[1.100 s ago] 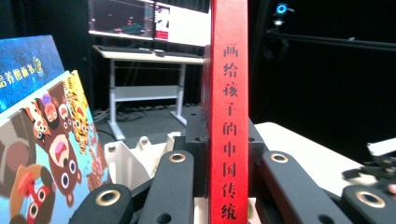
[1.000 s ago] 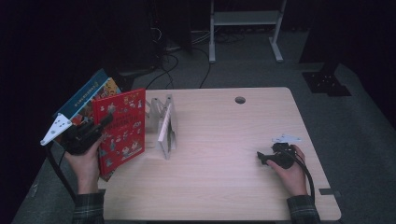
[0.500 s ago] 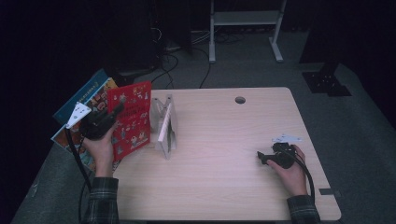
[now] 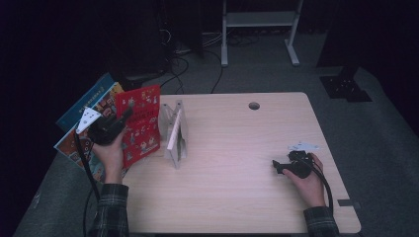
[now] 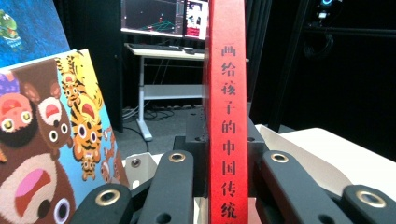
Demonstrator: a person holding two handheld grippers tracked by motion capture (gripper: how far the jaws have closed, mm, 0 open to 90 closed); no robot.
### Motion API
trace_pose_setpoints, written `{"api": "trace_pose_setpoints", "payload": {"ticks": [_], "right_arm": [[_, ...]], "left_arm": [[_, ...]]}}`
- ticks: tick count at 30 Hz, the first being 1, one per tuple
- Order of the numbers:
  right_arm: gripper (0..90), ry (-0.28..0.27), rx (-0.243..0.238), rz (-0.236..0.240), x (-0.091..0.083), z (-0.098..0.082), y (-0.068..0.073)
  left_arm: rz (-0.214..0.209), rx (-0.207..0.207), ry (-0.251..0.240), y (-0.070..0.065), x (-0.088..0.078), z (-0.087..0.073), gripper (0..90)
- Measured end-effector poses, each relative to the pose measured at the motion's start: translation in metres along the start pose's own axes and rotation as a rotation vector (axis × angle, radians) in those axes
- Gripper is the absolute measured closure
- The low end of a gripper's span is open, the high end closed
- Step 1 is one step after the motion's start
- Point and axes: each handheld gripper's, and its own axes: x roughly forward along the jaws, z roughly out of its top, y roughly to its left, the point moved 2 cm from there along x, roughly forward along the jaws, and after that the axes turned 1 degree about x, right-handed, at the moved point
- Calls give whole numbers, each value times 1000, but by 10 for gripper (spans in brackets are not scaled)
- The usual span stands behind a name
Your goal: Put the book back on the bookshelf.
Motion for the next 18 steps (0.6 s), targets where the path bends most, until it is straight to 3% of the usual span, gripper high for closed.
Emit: {"api": "trace_pose_setpoints", "payload": {"ticks": [6, 12, 18], "right_arm": [[123, 0, 0, 0, 0, 0, 0], [124, 0, 0, -1, 0, 0, 0], [123, 0, 1, -1, 0, 0, 0]], "left_arm": [[15, 2, 0, -2, -3, -2, 794], [16, -22, 10, -1, -8, -9, 794], [28, 6, 34, -3, -10, -13, 788]]}}
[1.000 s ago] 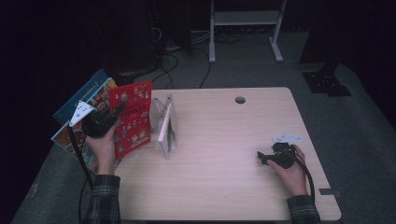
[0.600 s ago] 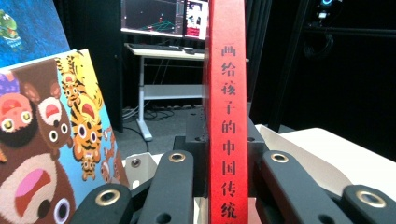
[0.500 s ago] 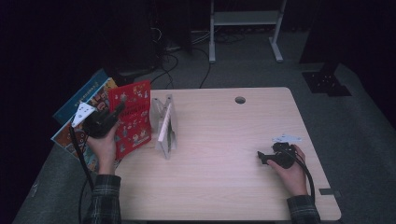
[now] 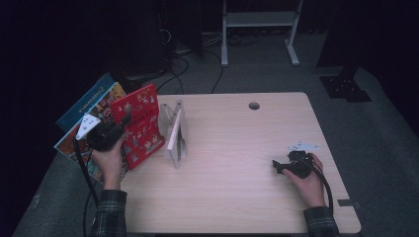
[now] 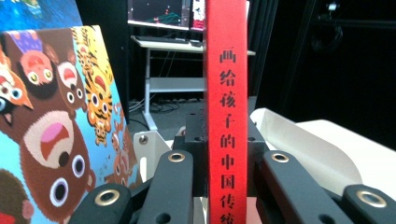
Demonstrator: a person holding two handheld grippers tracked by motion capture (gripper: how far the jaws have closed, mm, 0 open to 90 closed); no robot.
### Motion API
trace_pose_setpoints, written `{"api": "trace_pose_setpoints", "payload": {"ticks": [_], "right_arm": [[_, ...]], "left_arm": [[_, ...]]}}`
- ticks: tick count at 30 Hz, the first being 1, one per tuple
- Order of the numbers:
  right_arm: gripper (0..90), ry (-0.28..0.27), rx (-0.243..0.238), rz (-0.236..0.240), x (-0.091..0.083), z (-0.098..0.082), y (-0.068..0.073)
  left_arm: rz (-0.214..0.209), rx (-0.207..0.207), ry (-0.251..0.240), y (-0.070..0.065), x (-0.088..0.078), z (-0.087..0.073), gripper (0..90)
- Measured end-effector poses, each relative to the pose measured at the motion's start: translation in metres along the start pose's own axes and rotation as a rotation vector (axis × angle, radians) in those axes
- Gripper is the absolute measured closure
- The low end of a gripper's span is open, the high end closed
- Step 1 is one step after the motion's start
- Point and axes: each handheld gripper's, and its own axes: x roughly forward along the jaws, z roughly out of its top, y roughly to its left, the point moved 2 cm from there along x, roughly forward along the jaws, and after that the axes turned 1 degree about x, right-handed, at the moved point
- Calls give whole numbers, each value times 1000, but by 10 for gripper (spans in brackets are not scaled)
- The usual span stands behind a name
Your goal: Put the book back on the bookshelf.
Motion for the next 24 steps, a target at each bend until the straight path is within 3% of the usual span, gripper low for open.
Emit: {"api": "trace_pose_setpoints", "payload": {"ticks": [6, 14, 20, 24], "right_arm": [[123, 0, 1, 0, 0, 0, 0], [123, 0, 1, 0, 0, 0, 0], [124, 0, 1, 0, 0, 0, 0], [123, 0, 1, 0, 0, 0, 0]], "left_arm": [[18, 16, 4, -1, -4, -3, 784], [13, 0, 24, -1, -16, -14, 789], [22, 23, 63, -4, -11, -24, 792], [29, -1, 59, -3, -9, -26, 792]]}}
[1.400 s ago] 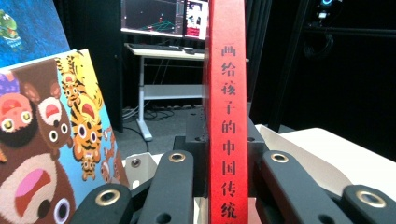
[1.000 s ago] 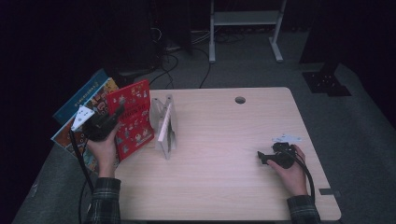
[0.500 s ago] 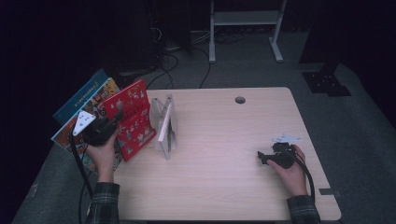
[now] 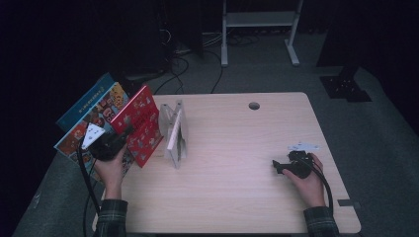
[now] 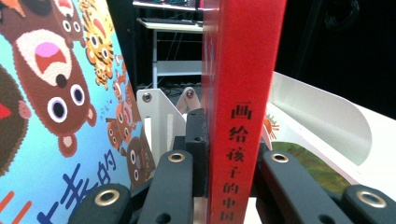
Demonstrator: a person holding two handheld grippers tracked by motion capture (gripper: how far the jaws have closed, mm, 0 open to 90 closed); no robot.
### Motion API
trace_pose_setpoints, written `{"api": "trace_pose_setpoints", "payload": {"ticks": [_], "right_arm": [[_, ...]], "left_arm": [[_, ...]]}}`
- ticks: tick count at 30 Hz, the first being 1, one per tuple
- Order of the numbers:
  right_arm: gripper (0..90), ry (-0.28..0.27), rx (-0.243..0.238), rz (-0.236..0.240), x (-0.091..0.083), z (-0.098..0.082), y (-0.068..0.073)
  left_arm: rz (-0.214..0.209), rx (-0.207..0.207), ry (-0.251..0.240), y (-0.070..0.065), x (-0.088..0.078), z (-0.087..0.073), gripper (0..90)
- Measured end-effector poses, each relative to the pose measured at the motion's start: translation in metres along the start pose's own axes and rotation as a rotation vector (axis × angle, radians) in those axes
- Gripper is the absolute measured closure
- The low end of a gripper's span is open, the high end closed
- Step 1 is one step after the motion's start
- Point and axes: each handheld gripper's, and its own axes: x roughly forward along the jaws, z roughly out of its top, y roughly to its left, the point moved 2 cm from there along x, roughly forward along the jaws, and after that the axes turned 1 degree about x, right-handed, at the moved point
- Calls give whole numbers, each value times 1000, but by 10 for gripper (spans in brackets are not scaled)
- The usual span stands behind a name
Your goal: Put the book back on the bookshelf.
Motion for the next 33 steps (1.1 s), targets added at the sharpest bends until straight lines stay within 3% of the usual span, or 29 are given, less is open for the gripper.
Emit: {"api": "trace_pose_setpoints", "payload": {"ticks": [4, 10, 18, 25, 30, 33], "right_arm": [[123, 0, 0, 0, 0, 0, 0], [123, 0, 0, 0, 0, 0, 0], [123, -1, 0, -2, 0, 0, 0], [123, 0, 1, -2, 0, 0, 0], [123, -1, 0, -3, 0, 0, 0], [123, -1, 0, -3, 0, 0, 0]], "left_arm": [[-4, -8, 24, 1, 1, 2, 776], [12, 1, 61, -1, -3, 6, 673], [22, 16, 102, -5, -15, 4, 447], [40, 10, 115, -15, -31, 2, 185], [53, 14, 117, -21, -41, -1, 95], [40, 7, 121, -27, -46, -4, 53]]}}
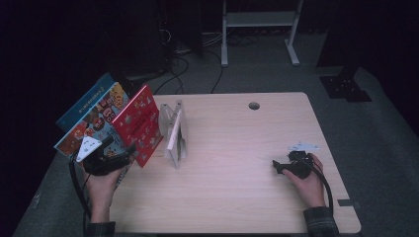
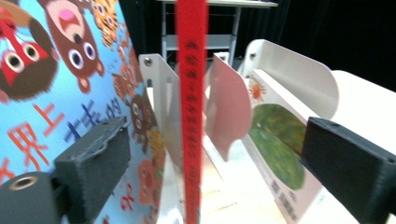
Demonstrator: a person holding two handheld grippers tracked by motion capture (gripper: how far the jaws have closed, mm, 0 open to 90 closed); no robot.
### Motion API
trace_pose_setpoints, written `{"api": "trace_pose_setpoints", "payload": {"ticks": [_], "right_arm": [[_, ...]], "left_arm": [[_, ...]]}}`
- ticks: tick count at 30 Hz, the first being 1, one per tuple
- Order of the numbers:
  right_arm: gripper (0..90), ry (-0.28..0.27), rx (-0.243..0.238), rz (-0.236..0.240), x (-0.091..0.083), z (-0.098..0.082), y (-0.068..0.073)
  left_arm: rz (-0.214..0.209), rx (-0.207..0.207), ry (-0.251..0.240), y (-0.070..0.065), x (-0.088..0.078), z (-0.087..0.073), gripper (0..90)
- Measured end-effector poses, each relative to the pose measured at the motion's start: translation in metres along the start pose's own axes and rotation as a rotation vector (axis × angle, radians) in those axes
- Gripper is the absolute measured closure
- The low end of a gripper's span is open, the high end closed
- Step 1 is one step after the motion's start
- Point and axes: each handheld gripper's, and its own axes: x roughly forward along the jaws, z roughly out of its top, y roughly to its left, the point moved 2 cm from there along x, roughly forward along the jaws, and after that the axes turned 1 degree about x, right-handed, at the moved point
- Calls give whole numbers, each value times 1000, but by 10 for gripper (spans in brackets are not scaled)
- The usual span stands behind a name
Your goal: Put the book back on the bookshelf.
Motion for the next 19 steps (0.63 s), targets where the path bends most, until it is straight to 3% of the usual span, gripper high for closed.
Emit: {"api": "trace_pose_setpoints", "payload": {"ticks": [11, 19], "right_arm": [[123, 1, 2, 0, 0, 0, 0], [123, 1, 2, 0, 0, 0, 0]], "left_arm": [[-28, 15, 9, -28, -26, -12, 0], [-40, 18, -8, -34, -33, -10, 0]]}}
